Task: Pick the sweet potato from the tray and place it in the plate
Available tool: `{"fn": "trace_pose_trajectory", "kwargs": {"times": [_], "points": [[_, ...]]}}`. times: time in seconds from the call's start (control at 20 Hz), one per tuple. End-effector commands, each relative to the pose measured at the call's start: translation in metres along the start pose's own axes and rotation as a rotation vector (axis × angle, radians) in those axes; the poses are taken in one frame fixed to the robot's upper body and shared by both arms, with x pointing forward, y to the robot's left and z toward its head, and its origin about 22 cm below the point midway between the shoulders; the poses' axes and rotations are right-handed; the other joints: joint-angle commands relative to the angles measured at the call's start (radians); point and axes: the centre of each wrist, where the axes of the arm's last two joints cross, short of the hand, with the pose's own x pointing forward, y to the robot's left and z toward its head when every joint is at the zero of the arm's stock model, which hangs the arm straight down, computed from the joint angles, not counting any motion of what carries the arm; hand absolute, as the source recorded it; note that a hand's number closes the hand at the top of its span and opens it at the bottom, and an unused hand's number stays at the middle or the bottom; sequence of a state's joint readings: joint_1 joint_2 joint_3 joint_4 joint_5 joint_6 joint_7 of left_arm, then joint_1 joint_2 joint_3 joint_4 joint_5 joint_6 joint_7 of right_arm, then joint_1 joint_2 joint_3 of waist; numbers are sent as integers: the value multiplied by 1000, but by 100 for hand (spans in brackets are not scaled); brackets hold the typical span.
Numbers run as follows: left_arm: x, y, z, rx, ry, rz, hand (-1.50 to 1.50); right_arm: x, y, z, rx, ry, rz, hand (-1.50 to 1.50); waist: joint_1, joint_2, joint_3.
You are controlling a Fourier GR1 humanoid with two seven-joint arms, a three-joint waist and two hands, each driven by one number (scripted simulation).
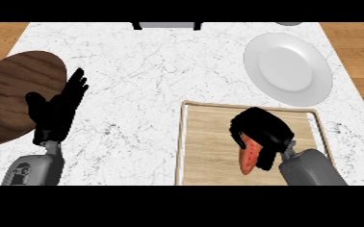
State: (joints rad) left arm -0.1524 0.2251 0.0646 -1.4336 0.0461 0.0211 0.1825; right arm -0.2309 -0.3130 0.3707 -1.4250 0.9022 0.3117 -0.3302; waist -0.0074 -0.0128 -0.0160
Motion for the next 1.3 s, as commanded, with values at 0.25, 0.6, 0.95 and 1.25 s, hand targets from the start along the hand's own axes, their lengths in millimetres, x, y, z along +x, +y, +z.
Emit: {"fn": "trace_pose_trajectory", "kwargs": {"times": [0.25, 0.6, 0.95, 1.25], "points": [[-18, 4, 15, 27, 9, 3, 0, 37, -37, 29, -594, -34, 27, 150, -16, 3, 16], [5, 13, -9, 4, -17, -14, 0, 17, -78, 59, -781, 132, -53, 150, -1, 12, 16], [6, -1, -18, -3, -9, -3, 0, -52, -116, 54, -836, 247, -193, 150, 9, 16, 16], [2, -6, -4, -22, -7, 8, 0, -111, -128, 49, -835, 337, -180, 150, 21, 16, 17]]}}
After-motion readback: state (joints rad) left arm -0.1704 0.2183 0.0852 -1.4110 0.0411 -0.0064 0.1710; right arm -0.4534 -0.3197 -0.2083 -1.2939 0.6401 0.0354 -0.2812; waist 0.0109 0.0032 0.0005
